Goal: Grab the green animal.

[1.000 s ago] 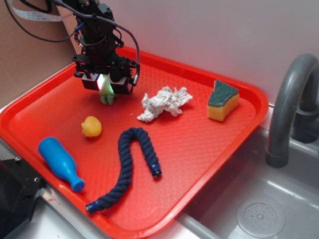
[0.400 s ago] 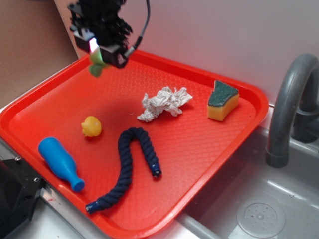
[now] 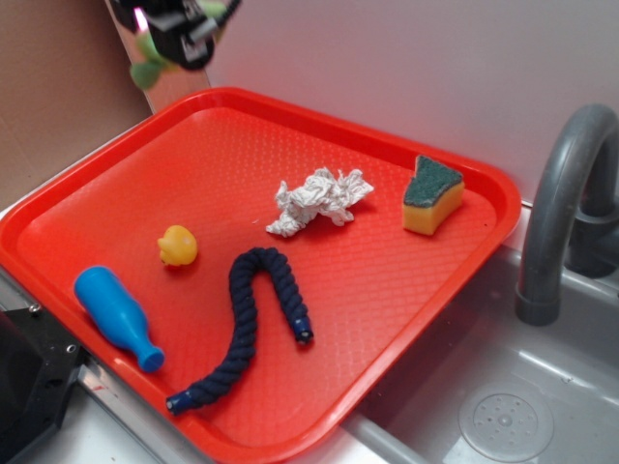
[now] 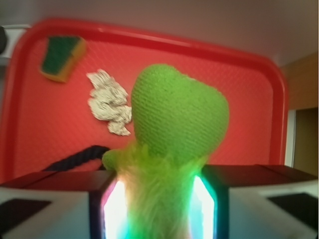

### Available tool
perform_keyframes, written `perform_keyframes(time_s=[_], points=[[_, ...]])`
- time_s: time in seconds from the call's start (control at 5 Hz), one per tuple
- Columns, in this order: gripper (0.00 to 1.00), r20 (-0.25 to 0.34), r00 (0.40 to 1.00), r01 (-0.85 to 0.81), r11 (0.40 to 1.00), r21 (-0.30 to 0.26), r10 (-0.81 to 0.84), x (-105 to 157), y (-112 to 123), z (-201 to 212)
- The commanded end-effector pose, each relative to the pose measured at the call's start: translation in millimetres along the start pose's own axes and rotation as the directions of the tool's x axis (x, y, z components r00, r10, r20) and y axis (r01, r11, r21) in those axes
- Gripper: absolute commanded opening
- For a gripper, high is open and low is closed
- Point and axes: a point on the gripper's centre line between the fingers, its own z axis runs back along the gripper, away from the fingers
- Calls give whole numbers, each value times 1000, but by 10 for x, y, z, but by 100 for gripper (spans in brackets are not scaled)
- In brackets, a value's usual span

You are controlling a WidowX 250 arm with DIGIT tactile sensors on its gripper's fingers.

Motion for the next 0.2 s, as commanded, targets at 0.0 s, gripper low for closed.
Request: perform_keyframes(time_s=[0.0], points=[[0, 115, 992, -63, 998, 24, 59, -28, 325, 313]])
